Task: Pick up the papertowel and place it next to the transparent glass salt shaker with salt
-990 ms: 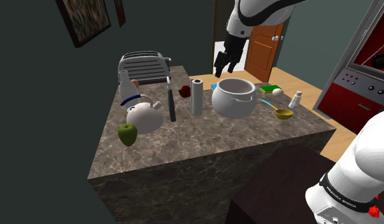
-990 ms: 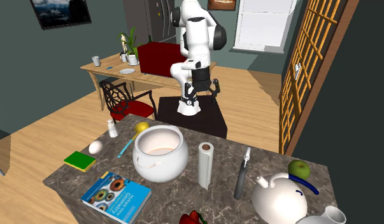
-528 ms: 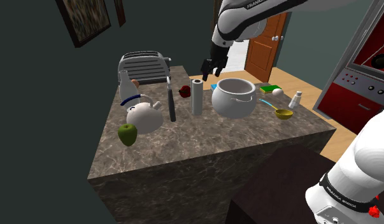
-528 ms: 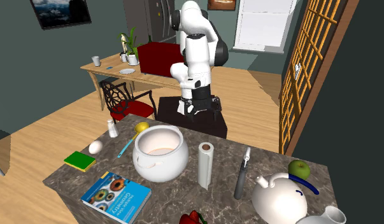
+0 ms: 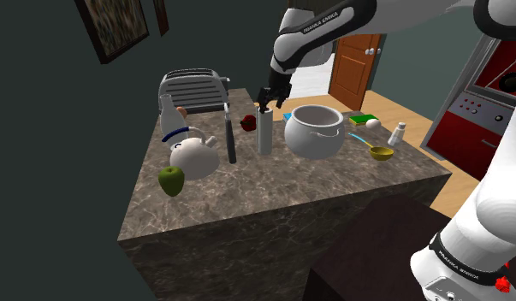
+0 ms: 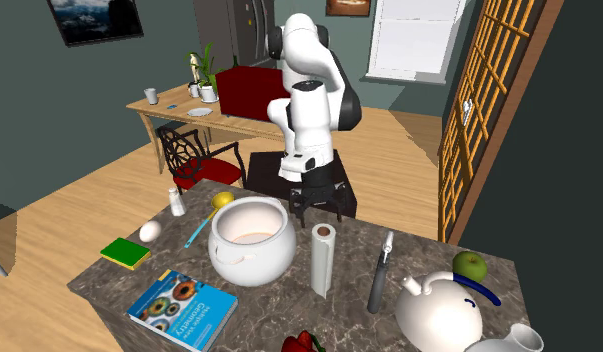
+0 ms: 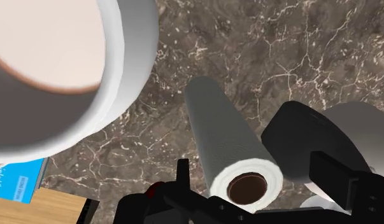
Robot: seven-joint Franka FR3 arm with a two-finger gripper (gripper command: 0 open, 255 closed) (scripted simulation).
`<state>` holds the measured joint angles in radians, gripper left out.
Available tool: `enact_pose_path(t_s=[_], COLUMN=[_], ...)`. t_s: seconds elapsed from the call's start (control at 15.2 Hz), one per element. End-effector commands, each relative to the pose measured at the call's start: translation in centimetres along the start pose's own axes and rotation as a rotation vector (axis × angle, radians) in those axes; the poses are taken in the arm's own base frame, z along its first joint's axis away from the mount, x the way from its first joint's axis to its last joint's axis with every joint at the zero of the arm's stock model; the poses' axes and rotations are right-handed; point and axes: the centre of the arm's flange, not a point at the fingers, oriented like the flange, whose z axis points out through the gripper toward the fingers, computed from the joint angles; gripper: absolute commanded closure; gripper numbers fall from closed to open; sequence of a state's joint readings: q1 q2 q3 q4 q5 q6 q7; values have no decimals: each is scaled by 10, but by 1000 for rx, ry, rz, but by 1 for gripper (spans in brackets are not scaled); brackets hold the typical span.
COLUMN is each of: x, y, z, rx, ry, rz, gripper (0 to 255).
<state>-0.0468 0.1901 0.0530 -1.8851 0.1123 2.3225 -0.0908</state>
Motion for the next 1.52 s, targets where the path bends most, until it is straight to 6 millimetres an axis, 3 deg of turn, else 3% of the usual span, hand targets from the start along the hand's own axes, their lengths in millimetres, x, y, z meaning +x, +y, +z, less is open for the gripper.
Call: enact_pose_path(t_s=[0.0, 0.26, 0.79, 0.86, 1.45], x=[1, 1, 1, 1, 1], y=[1, 1, 1, 1, 1], z=[10, 34, 34, 34, 34], rx=[0, 0, 0, 0, 0], ry=[1, 1, 1, 1, 1], rz=[0, 0, 0, 0, 0], gripper=[0, 0, 0, 255, 255])
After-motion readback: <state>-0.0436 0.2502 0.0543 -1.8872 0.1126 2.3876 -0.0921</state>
